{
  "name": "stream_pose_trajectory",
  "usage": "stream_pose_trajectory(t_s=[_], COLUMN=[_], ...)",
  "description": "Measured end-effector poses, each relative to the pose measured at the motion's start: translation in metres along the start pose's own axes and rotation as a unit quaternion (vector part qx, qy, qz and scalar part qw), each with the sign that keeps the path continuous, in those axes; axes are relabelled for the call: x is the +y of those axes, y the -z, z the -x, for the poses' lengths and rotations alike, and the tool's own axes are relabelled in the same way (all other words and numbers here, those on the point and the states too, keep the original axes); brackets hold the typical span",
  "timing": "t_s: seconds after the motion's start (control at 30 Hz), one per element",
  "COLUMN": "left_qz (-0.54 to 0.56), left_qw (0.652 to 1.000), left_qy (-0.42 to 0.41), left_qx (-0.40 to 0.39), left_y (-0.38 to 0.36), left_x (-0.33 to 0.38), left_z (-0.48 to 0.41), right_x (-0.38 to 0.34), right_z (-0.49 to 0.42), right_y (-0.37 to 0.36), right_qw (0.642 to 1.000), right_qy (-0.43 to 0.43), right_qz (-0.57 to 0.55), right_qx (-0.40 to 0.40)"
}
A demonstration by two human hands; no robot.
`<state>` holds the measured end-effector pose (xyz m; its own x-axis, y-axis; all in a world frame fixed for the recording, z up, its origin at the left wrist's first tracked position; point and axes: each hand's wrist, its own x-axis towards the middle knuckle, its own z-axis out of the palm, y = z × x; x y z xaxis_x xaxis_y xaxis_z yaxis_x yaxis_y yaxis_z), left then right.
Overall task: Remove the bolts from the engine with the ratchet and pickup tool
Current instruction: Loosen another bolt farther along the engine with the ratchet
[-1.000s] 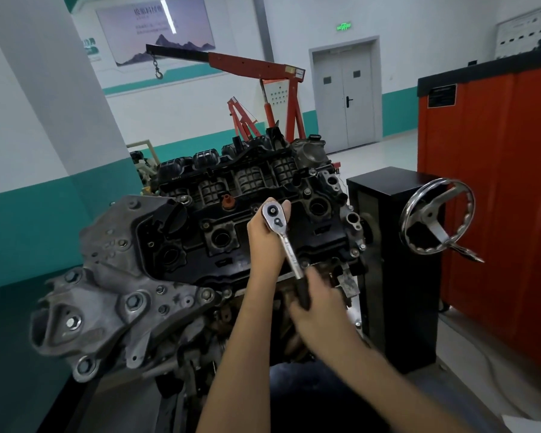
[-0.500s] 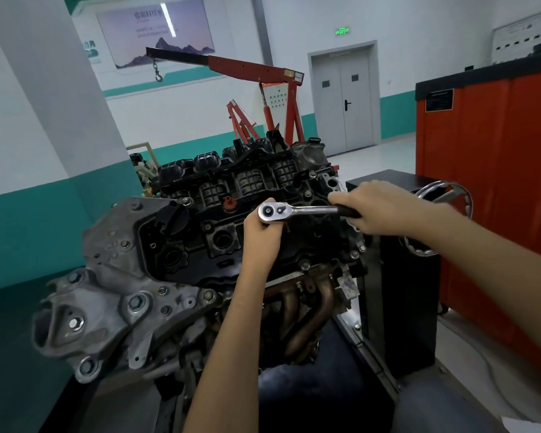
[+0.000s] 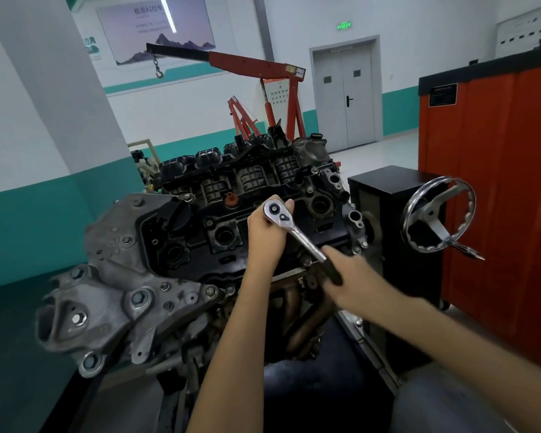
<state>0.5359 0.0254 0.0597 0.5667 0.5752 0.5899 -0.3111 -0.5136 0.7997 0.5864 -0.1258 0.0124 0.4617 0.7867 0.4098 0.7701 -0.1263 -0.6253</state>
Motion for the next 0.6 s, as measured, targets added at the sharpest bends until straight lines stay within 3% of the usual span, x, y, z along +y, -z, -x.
stream_pose_trajectory(t_s=[0.07, 0.13, 0.2, 0.27, 0.33, 0.43, 0.53, 0.6], left_qz=[-0.019, -0.033, -0.028, -0.003, 0.017, 0.017, 0.056, 0.022], left_qw=[1.0, 0.999, 0.999, 1.0, 0.999, 0.998, 0.994, 0.996], left_qy=[-0.011, -0.017, -0.019, -0.006, -0.002, 0.006, 0.039, 0.042], left_qx=[-0.016, -0.024, -0.019, 0.009, 0.036, 0.057, 0.082, 0.072], left_y=[-0.001, -0.001, 0.0, -0.001, -0.004, -0.014, -0.017, -0.013], left_x=[0.0, -0.002, -0.003, -0.006, -0.008, -0.005, -0.001, -0.002], left_z=[-0.002, -0.005, -0.004, 0.0, 0.002, 0.003, -0.001, -0.003], right_x=[0.014, 0.017, 0.011, 0.01, 0.016, 0.012, -0.013, -0.029], right_z=[-0.018, -0.044, -0.061, -0.058, -0.036, 0.003, 0.011, 0.008], right_y=[0.049, 0.087, 0.101, 0.091, 0.061, -0.002, -0.063, -0.082], right_qw=[0.988, 0.948, 0.921, 0.923, 0.953, 0.997, 0.987, 0.973], right_qy=[0.034, 0.082, 0.124, 0.12, 0.074, -0.02, -0.054, -0.064], right_qz=[0.146, 0.301, 0.369, 0.364, 0.293, 0.046, -0.103, -0.187], right_qx=[-0.044, -0.061, -0.039, -0.003, 0.027, 0.058, 0.114, 0.115])
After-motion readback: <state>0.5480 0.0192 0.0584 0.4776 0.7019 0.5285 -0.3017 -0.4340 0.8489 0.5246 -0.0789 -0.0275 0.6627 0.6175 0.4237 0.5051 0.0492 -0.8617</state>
